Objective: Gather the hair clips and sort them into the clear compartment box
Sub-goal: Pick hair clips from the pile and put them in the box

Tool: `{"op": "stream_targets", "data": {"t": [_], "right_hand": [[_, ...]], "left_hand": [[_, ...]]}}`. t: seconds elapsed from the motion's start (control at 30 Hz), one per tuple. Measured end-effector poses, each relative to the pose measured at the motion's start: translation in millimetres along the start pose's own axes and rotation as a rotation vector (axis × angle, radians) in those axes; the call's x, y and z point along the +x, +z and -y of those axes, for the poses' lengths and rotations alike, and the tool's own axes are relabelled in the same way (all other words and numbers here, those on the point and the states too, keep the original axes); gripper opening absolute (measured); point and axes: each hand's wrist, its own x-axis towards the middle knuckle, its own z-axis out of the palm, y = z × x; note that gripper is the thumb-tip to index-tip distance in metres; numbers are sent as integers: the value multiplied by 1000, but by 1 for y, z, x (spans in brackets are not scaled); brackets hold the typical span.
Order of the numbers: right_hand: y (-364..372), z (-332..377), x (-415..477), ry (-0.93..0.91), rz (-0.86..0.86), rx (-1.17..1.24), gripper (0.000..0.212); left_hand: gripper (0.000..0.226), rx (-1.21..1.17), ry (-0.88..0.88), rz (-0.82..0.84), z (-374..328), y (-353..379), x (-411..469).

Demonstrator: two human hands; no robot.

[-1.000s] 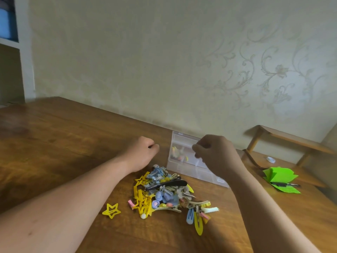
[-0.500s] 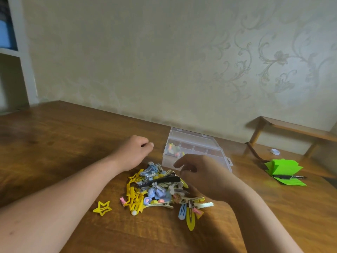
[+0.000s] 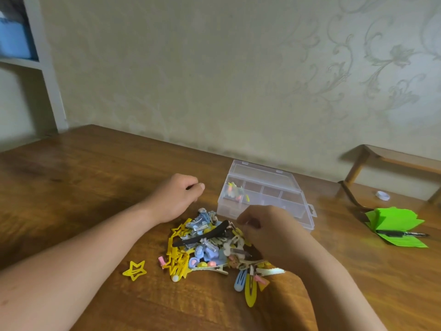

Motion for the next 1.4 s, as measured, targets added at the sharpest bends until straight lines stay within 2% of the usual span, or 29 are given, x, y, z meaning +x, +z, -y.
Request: {"op": "stream_targets", "data": {"t": [0.13,0.3,0.57,0.7,0.8,0.9,1.03,1.13,1.3,1.4], "right_hand": [[1,5,-2,20,37,-26,19],[-5,14,-7,5,84,-59,33],[-11,14,-11,-28,169,-91,6],[-27,9,-14,-30,152,51,3],[-35,6,-14,-52,129,218,9],[-34,3,-14,-54,135,260,19],[-31,-2,-11,-58,157,328,17],[-32,-6,-10,-55,78,284,18],[-39,-12,6,111,-238,428,8],[-48,-12,37,211,-287,256,9]], "left_hand": [[47,-5,17,12,-1,-1,-3],[47,-19,15,24,-2,-1,-2],[46,-37,19,28,1,0,-1],[45,-51,2,11,0,2,3],[46,-57,6,4,1,3,3],[46,-71,9,2,2,3,4],[46,-75,12,10,4,5,5],[47,-91,15,15,6,8,8],[49,-100,26,-8,14,13,16],[48,-89,36,-11,16,15,18]]}}
